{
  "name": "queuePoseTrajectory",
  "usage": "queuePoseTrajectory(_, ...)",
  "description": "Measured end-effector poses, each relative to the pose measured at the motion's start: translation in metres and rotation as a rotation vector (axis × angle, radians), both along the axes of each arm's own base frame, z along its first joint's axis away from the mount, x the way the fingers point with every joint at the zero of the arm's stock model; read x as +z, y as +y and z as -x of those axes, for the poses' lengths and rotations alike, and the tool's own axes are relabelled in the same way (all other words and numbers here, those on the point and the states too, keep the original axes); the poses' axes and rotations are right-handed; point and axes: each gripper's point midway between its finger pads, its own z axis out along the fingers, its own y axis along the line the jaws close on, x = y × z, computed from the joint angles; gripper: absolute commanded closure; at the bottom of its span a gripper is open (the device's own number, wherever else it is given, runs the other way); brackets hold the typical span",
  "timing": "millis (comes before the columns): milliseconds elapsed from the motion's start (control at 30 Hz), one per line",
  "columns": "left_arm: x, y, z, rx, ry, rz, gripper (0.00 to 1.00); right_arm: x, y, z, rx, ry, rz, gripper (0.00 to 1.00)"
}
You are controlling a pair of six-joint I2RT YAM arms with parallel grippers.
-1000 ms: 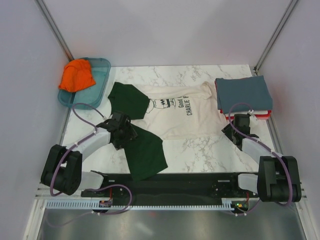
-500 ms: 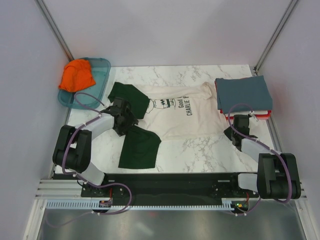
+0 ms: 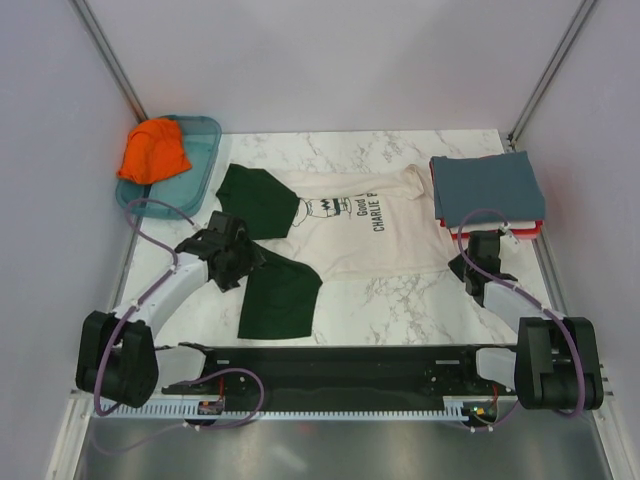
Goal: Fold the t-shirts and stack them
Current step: Flatten the tshirt out
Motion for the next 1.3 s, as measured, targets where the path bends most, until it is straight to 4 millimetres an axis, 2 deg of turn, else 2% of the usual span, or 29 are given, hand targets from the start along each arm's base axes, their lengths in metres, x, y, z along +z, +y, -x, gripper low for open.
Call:
queuePoseTrajectory(167, -0.003, 0.005, 0.03, -0.01, 0.085, -0.013, 0.3, -0.001, 0.0, 0.001, 0.001, 0.003, -0.001, 0.88)
queuePoseTrajectory(300, -0.013, 0.007, 0.059, -0.015, 0.144, -0.008, 0.31, -0.001, 0.001, 0.001, 0.002, 0.003, -0.002, 0.88)
queuePoseTrajectory(367, -0.016, 0.008, 0.075, -0.001, 0.174, -0.008, 0.4, -0.001, 0.001, 0.001, 0.002, 0.003, -0.002, 0.88)
queuePoseTrajectory(633, -0.032, 0.008, 0.106, 0.081, 0.248, 0.032, 0.48, -0.005, 0.001, 0.004, 0.002, 0.01, -0.003, 0.88)
queuePoseTrajectory(1067, -0.051, 0.006, 0.123, 0.123, 0.384, 0.011, 0.41, -0.004, 0.002, 0.003, 0.007, 0.008, -0.008, 0.87)
queuePoseTrajectory(1300, -0.053, 0.006, 0.123, 0.15, 0.408, -0.01, 0.41, -0.004, 0.002, 0.003, 0.007, 0.007, -0.009, 0.87)
